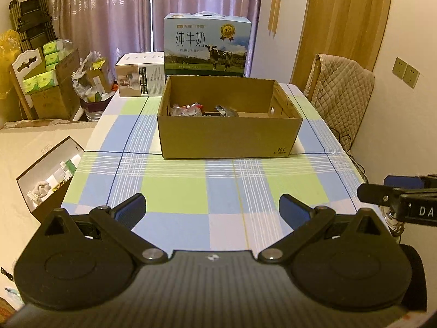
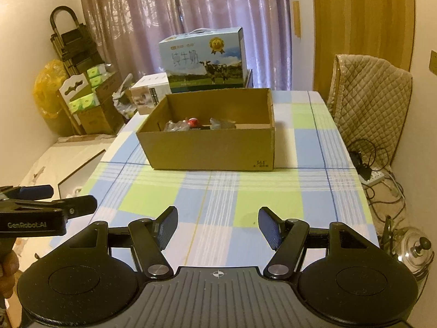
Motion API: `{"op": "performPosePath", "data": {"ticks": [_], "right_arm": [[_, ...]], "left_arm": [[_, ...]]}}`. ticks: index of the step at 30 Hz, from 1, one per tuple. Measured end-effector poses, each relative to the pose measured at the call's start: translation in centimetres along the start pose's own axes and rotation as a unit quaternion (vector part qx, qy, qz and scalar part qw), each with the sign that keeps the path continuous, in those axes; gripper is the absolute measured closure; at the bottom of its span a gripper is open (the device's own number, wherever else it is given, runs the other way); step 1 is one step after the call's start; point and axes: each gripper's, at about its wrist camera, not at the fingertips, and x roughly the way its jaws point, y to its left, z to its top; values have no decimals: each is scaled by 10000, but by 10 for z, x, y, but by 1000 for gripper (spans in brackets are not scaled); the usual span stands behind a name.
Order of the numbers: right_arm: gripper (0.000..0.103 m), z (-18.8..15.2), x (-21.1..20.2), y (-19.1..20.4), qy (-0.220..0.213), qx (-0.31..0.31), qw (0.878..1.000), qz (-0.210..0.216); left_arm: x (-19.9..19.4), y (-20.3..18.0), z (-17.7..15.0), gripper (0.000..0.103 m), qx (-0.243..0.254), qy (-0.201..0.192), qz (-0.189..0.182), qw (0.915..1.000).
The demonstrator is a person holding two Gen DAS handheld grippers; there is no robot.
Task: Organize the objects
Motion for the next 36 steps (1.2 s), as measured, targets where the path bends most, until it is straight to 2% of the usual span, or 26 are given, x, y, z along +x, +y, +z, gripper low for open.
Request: {"op": "performPosePath", "data": {"ticks": [36], "right_arm": [[40,0,5,7,14,-2,10000,69]], "left_arm": [[7,-3,-1,1,3,0,4,10000]]}}
